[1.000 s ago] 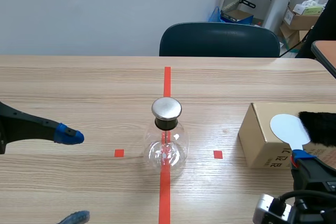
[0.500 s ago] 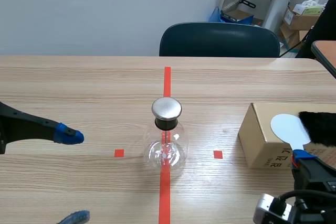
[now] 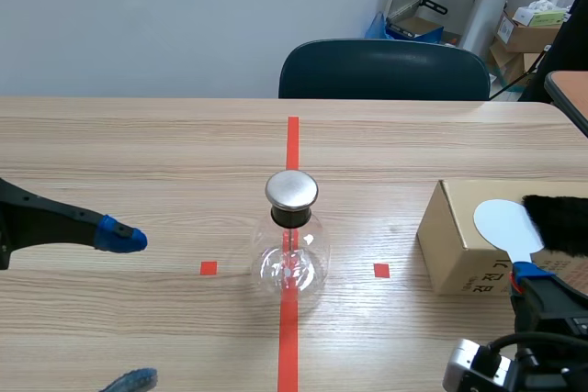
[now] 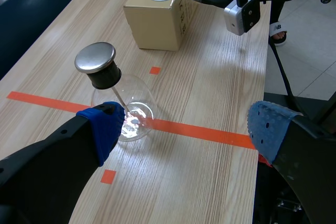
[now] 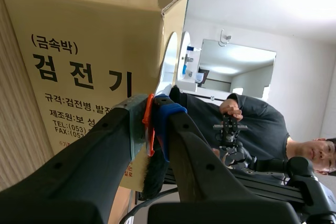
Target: Do the electroscope experiment
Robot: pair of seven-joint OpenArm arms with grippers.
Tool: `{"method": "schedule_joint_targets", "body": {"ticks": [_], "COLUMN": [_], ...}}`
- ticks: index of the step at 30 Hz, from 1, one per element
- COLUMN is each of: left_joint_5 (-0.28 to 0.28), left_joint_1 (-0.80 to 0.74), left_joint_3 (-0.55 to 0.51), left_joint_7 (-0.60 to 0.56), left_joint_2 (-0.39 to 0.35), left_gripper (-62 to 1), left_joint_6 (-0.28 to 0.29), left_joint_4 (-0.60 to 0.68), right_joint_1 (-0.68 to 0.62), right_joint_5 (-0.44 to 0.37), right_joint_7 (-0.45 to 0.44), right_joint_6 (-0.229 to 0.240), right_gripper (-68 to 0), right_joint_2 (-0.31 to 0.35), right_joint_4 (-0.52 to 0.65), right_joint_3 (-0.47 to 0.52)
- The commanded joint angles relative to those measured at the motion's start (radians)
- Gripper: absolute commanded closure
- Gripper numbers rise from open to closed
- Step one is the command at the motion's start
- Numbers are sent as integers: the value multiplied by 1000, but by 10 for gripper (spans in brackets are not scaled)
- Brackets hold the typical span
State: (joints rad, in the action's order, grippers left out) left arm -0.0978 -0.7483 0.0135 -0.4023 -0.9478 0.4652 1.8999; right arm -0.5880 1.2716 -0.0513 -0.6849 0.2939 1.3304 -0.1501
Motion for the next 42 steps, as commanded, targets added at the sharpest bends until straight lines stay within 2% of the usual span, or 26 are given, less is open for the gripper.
{"method": "schedule_joint_targets", "body": {"ticks": [1,42], "left_joint_5": [-13,-22], "left_joint_1": [0,0], "left_joint_3": [0,0], "left_joint_7": [-20,-51], "left_joint_2": [2,3], "left_gripper": [-508,-507], "left_joint_6": [2,2], "left_joint_4": [26,26], "right_joint_1": [9,9], "right_joint_5": [-3,1], "right_joint_7": [4,4], "right_joint_6": [-7,-7], "right_gripper": [-8,-8], "right_joint_2": [11,11], "right_joint_4": [20,20], "right_joint_3": [5,5]}}
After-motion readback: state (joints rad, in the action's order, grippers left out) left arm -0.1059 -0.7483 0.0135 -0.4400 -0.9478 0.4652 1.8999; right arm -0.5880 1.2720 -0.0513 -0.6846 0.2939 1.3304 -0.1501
